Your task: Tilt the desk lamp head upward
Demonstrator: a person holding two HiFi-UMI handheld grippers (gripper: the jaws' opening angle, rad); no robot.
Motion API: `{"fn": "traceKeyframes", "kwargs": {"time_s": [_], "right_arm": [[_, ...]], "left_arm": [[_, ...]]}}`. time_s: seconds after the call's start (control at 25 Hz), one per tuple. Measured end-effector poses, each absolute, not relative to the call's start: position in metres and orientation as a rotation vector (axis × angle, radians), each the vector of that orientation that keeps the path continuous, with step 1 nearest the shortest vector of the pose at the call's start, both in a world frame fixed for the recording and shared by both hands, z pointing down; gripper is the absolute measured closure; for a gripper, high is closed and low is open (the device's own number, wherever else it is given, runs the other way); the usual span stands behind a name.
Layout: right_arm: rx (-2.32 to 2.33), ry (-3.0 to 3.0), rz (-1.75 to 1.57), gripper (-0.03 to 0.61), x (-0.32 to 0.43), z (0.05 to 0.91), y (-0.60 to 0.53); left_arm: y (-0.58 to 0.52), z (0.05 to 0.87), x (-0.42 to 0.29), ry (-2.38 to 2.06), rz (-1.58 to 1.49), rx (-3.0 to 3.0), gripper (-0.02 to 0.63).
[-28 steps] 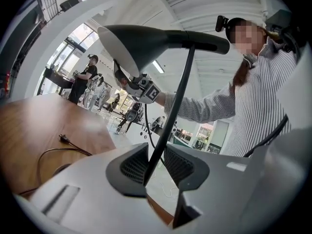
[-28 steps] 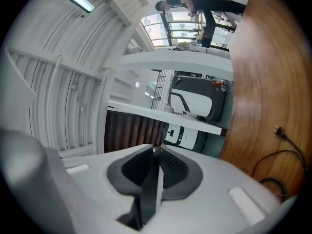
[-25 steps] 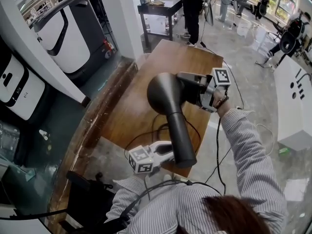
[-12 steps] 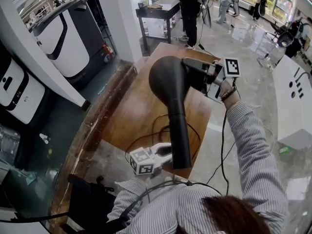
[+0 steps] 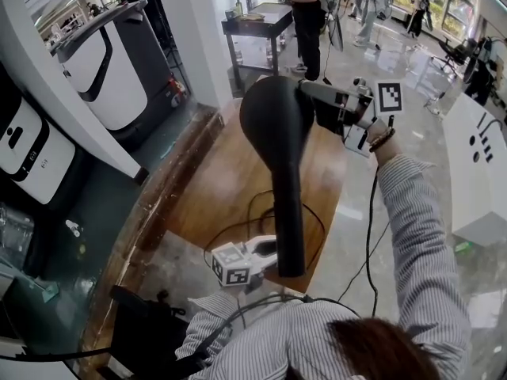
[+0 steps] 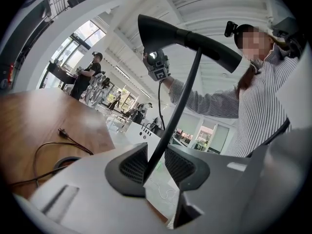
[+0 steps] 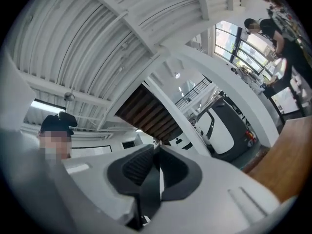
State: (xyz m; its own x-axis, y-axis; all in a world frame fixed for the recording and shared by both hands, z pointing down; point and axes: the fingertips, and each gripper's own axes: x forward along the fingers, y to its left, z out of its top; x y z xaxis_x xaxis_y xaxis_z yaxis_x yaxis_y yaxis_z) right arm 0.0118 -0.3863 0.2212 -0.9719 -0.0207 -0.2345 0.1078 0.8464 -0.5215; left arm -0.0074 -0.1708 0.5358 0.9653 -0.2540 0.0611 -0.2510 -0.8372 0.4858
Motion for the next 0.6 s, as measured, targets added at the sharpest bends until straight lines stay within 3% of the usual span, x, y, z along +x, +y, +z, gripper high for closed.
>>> {"fn": "traceKeyframes", "kwargs": {"time_s": [0.6], "right_arm": [[0.078,2.951,-0.406,0.543,0.010,0.170,-0.335]], "left_arm": [[-0.159,0.536,-0.007,-0.354,-0.018,2.600,0.495]]}}
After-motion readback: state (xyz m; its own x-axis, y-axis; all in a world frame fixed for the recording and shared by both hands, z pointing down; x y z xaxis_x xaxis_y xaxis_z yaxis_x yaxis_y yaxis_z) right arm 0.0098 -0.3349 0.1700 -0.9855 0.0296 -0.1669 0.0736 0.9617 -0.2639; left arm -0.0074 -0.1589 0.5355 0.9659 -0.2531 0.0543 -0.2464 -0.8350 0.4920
